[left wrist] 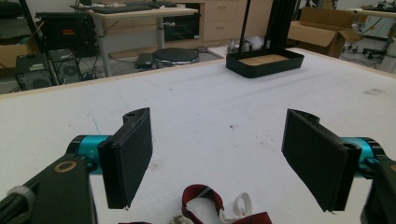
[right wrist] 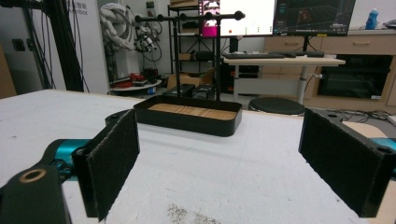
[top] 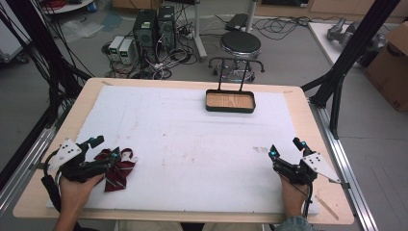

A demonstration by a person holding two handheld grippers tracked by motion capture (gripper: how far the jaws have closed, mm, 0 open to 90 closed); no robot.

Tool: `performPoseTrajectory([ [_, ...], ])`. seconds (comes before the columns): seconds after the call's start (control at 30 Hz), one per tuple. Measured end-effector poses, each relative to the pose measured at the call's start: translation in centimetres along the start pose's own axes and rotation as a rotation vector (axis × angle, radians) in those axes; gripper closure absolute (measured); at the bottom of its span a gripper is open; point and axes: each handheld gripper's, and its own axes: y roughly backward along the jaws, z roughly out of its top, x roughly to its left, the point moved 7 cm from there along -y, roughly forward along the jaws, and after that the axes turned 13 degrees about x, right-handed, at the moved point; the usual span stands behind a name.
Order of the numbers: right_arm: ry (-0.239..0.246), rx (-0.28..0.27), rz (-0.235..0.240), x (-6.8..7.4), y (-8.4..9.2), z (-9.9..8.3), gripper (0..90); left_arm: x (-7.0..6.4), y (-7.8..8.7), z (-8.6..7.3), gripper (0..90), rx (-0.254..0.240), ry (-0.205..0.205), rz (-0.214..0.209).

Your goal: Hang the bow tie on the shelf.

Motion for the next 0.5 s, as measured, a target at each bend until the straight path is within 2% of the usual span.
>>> performPoseTrajectory([
  [0.1,0.001,0.001,-0.002,-0.02,0.00,-0.01,11.5,-0.07,-0.05,-0.15,24.8,0.013,-0.002,-0.002],
  [0.5,0.005,0.007,0.000,0.01,-0.11,-0.04,11.5,-0.03,0.07,-0.17,24.7,0.014,-0.009,0.000],
])
